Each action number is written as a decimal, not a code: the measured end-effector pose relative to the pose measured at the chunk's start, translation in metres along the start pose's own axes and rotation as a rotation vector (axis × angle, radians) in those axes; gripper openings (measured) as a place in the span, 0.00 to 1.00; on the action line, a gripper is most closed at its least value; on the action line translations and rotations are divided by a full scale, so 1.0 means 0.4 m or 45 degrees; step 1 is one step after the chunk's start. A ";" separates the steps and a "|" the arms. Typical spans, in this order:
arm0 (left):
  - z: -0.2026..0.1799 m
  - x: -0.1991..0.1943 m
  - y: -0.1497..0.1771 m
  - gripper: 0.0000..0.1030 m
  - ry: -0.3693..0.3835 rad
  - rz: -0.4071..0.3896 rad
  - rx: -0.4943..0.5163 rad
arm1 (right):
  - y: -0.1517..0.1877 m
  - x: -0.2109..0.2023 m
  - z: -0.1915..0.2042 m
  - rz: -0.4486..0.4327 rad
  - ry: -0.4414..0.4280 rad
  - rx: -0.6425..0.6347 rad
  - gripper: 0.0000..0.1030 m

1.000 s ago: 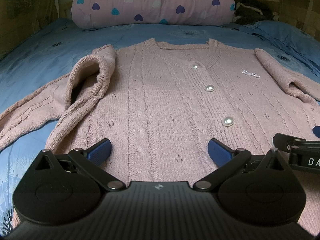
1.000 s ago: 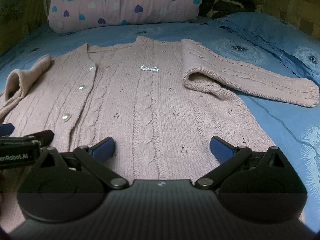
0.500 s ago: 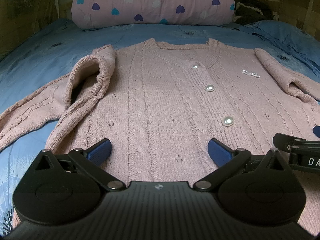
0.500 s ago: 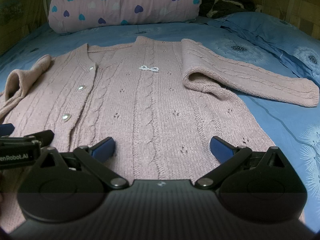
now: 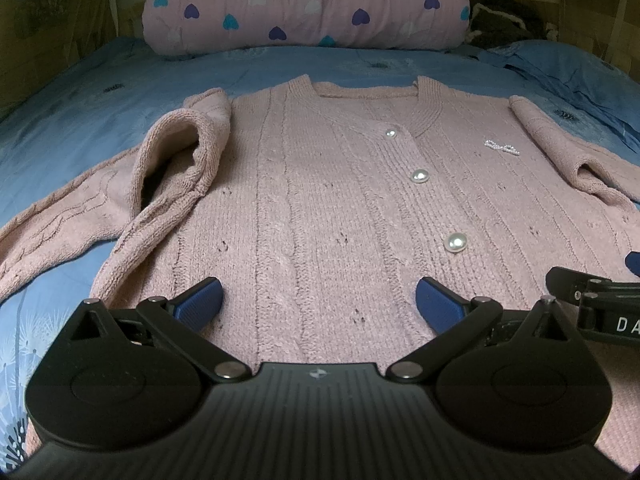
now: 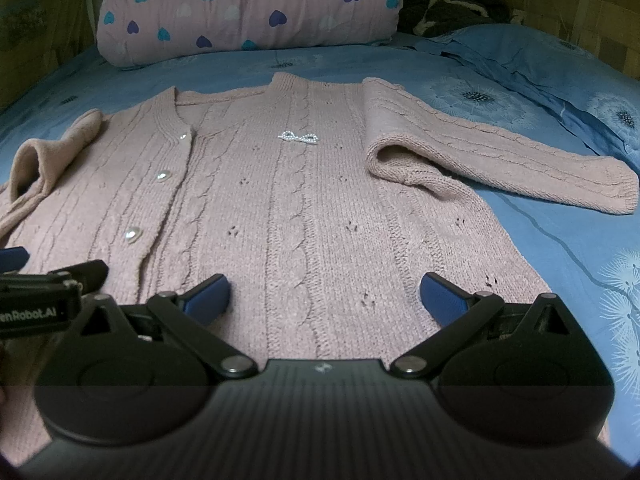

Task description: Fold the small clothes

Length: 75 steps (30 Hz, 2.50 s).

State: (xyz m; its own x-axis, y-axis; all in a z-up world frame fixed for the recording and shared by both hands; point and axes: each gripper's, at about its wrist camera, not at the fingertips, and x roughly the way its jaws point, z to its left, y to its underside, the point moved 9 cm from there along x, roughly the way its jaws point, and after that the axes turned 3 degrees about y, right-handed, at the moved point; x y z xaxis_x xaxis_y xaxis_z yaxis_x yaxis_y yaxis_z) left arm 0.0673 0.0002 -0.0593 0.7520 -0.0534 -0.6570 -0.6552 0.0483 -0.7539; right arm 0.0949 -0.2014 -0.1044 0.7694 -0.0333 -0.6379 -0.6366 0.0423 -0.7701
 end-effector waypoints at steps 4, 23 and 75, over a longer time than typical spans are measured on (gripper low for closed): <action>0.001 0.002 -0.002 1.00 0.004 0.014 -0.002 | 0.002 0.000 0.001 0.000 -0.003 0.003 1.00; 0.013 -0.051 -0.125 1.00 0.081 0.072 0.053 | -0.123 -0.064 -0.135 -0.035 -0.018 0.092 1.00; 0.098 0.043 -0.108 1.00 0.144 0.177 -0.118 | -0.528 -0.068 -0.593 -0.550 0.159 0.582 0.14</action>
State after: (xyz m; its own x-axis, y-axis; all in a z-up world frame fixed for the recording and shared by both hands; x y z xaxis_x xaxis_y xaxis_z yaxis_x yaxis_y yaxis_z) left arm 0.1114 0.0364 -0.0382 0.6443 -0.1646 -0.7469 -0.7599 -0.0283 -0.6494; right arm 0.1960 -0.4462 0.0729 0.9220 -0.2579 -0.2886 -0.1622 0.4196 -0.8931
